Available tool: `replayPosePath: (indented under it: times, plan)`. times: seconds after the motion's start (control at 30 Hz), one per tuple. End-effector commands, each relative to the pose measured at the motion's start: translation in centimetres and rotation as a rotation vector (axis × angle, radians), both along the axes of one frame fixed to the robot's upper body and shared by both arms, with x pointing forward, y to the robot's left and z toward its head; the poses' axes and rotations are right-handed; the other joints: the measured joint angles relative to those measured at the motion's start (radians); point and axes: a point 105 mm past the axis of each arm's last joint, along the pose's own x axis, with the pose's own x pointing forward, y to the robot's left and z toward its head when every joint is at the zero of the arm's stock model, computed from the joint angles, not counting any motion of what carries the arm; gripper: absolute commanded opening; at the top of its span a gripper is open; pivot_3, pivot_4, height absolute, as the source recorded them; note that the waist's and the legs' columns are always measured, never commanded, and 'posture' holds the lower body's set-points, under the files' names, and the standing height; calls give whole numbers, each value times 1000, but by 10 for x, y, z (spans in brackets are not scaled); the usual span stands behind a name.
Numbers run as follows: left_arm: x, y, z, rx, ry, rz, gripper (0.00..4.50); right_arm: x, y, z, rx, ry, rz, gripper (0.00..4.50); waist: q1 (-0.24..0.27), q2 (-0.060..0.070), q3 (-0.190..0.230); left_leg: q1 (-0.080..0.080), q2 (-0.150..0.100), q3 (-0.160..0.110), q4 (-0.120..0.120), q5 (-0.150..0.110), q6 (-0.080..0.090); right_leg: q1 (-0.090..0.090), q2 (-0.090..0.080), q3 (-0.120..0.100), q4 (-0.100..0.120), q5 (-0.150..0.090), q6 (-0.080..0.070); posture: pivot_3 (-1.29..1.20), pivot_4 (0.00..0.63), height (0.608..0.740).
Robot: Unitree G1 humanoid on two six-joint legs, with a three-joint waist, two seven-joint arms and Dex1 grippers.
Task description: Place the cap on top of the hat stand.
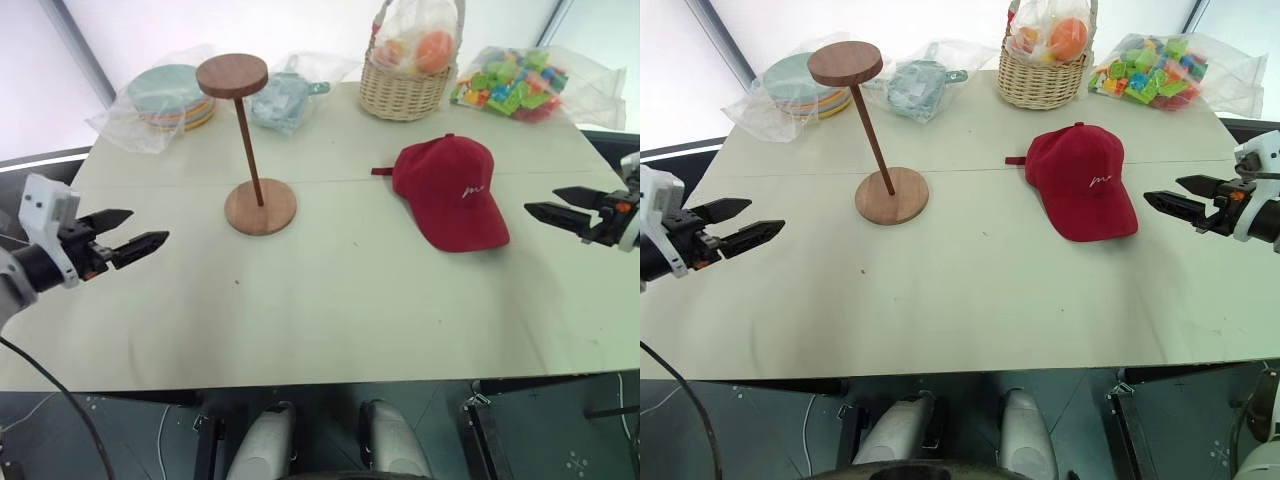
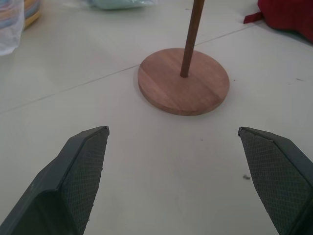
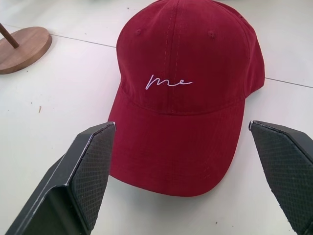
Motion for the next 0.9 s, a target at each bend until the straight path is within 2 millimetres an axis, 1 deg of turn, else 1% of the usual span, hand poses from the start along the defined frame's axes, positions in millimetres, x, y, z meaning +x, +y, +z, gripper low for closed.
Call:
replayPosePath:
  times: [0.03,0.1,0.17,0.3,0.37,0.53,0.73,0.83,0.9]
  plan:
    - [-4,-18,30,42,-73,-145,4438,3,2,15,-13,-46,11,4500,1,0,0,0,0,0,0,0,0,0,0,0,0,0,0,0,150,740]
    - [-6,-34,42,54,-81,-248,4438,3,2,17,-16,-48,15,4500,1,0,0,0,0,0,0,0,0,0,0,0,0,0,0,0,150,740]
    - [-5,-45,51,59,-93,-312,4438,4,3,18,-17,-48,18,4500,1,1,0,0,0,0,0,0,0,0,0,-1,0,0,0,0,150,740]
    - [-5,-66,72,40,-137,-415,4438,0,3,17,-18,-46,26,4500,-2,0,0,0,0,0,0,0,0,0,1,-1,0,0,0,0,150,740]
    - [-6,-74,78,36,-149,-444,4438,-2,5,16,-19,-43,34,4500,-5,0,0,0,0,1,0,0,0,0,1,-1,0,0,0,0,150,740]
    - [-14,-93,79,39,-132,-546,4438,-8,10,18,-20,-42,57,4500,-17,1,0,0,0,0,0,0,0,0,1,-1,1,0,0,0,150,740]
    - [-23,-109,67,69,-85,-665,4438,-8,15,16,-24,-32,71,4500,-18,1,0,1,0,1,0,0,0,0,2,-1,1,0,0,0,150,740]
    - [-21,-111,65,92,-88,-681,4438,-6,17,18,-37,-37,74,4500,-15,1,0,1,0,1,0,0,0,0,2,-1,1,0,0,0,150,740]
    - [-16,-112,66,107,-115,-676,4438,1,20,27,-54,-96,60,4500,-16,1,0,1,0,1,0,0,0,0,2,-1,1,0,0,0,150,740]
